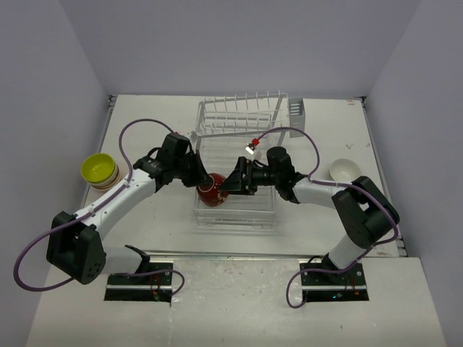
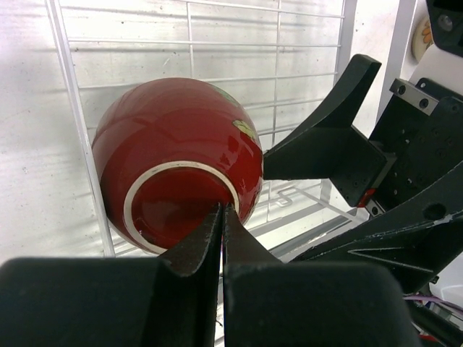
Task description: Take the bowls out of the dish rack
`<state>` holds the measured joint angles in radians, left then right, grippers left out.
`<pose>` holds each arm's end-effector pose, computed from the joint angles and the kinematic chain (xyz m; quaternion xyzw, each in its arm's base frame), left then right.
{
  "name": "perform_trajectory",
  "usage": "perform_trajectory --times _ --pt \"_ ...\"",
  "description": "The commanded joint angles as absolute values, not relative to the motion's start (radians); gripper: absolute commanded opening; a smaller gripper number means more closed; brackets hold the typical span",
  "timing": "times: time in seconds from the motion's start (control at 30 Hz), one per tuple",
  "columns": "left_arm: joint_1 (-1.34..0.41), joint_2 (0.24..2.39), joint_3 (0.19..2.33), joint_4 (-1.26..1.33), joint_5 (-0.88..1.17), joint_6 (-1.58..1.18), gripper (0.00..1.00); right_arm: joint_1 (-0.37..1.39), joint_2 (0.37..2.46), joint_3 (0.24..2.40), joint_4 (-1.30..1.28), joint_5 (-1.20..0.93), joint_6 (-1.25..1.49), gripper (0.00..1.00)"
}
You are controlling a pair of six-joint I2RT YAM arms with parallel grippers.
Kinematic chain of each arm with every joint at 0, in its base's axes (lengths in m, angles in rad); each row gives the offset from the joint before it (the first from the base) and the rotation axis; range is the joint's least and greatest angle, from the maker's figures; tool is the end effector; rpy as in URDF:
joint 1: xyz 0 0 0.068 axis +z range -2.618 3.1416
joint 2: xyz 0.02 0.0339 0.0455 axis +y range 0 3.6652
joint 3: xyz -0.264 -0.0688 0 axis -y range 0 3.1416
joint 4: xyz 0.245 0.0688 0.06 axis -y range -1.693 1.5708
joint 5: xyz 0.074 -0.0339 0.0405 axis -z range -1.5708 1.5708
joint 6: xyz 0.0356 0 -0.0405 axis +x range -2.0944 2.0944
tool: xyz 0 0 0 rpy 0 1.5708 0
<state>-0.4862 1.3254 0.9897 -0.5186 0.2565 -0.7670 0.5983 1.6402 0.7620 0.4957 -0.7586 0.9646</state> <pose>0.2417 -0.1380 0.2638 -0.0856 0.9260 -0.3009 0.2115 0.2618 0.2081 0.1894 -0.0636 0.7946 0.5841 0.1531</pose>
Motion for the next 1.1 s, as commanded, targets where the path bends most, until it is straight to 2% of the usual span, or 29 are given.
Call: perform_trajectory --times 0.0,1.07 --pt "-0.503 1.307 0.977 -0.532 0.284 -0.779 0.0 0.6 1.612 0.822 0.581 -0.782 0.966 0.86" --pt "-0.518 1.272 0.963 -0.546 0.265 -0.785 0.0 0.621 1.703 0.736 0.896 -0.923 1.224 0.69"
